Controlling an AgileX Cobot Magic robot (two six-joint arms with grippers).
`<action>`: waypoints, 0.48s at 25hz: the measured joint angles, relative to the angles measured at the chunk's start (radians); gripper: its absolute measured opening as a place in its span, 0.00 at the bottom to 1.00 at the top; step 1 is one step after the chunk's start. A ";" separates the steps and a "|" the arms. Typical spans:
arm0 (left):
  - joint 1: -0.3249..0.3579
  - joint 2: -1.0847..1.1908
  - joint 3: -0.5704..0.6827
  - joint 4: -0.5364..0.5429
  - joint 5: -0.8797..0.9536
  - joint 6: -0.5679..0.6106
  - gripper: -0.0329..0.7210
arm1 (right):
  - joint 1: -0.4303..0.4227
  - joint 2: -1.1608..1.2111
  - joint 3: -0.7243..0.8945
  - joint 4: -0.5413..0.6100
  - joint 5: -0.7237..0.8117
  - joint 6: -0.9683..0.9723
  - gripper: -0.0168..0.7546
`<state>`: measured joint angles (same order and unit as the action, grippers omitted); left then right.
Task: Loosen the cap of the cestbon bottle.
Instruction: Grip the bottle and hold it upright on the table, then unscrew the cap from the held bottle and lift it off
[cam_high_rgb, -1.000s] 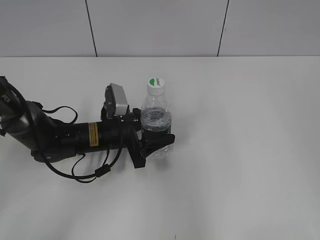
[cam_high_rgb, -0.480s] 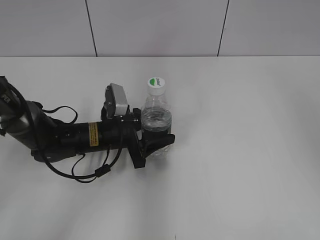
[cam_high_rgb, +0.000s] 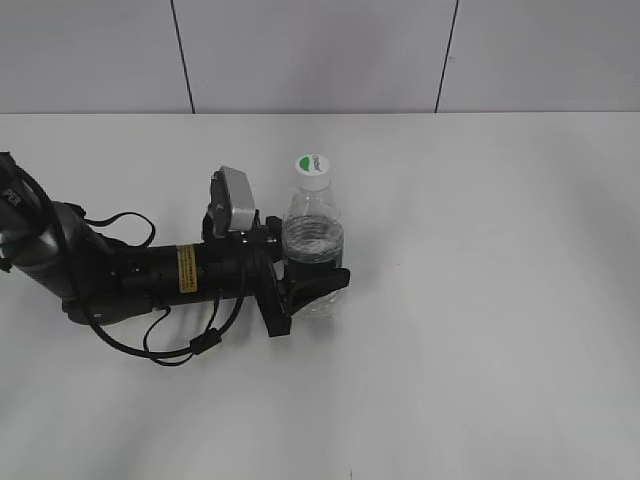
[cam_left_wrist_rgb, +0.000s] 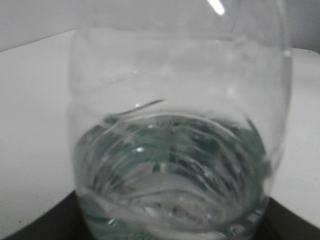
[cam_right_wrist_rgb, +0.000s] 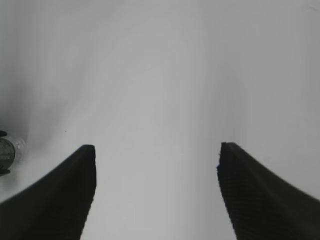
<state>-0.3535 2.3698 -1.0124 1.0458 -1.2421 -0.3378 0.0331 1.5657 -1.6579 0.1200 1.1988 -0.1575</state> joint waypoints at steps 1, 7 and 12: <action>0.000 0.000 0.000 0.000 0.000 0.000 0.59 | 0.000 0.030 -0.027 0.000 0.005 0.004 0.77; 0.000 0.000 0.000 0.000 -0.001 0.000 0.59 | 0.001 0.151 -0.096 0.005 0.009 0.012 0.77; 0.000 0.000 0.000 0.000 -0.001 0.000 0.59 | 0.001 0.247 -0.102 0.008 0.012 0.012 0.77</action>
<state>-0.3535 2.3698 -1.0124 1.0458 -1.2430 -0.3378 0.0339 1.8129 -1.7600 0.1278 1.2109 -0.1452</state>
